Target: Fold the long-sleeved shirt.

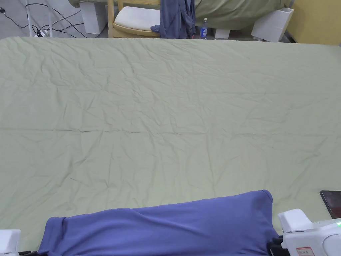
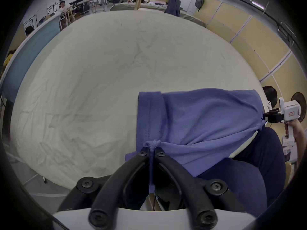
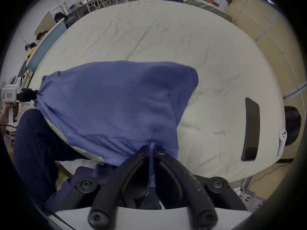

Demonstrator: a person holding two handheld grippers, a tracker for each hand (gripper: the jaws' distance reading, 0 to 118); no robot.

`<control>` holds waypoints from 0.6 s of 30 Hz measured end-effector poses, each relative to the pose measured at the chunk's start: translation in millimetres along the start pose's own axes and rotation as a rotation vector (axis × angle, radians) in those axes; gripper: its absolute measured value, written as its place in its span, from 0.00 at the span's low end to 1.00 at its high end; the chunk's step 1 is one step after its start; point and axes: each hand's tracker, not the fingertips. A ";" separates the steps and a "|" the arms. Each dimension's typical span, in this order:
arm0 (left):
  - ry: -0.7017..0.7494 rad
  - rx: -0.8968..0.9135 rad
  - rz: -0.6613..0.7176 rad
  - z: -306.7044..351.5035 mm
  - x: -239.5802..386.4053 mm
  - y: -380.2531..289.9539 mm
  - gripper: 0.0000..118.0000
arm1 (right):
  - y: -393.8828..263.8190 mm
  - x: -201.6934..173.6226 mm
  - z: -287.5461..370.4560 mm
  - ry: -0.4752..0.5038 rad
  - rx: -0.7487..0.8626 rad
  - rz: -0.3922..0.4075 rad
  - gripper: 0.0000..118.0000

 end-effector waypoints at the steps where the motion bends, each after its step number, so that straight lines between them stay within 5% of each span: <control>1: 0.002 -0.004 0.002 -3.7 0.0 -0.2 0.02 | 0.3 0.3 -3.1 0.005 -0.007 -0.012 0.06; 10: 0.014 -0.006 0.019 -10.4 2.4 2.5 0.09 | 2.5 -1.2 -23.2 -0.010 -0.027 -0.037 0.09; 11: 0.000 0.012 0.041 -8.3 1.3 2.6 0.18 | 2.8 0.2 -22.9 -0.008 -0.030 -0.043 0.11; 12: -0.019 0.046 0.078 -3.9 1.0 2.5 0.47 | 3.0 2.6 -20.0 0.004 -0.026 -0.052 0.15; 14: -0.028 0.075 0.115 12.4 6.0 7.1 0.98 | 1.5 7.2 -4.1 -0.004 0.017 -0.102 0.41; 15: -0.022 0.107 0.125 21.6 8.7 9.3 1.00 | 0.5 8.1 7.4 -0.021 0.057 -0.130 0.76; 16: -0.018 0.188 0.143 39.9 12.5 9.2 0.96 | -1.4 7.6 21.9 -0.040 0.112 -0.137 1.00; 18: -0.089 0.268 0.172 64.8 20.6 14.6 0.96 | -7.0 4.7 54.6 -0.006 0.214 -0.171 0.96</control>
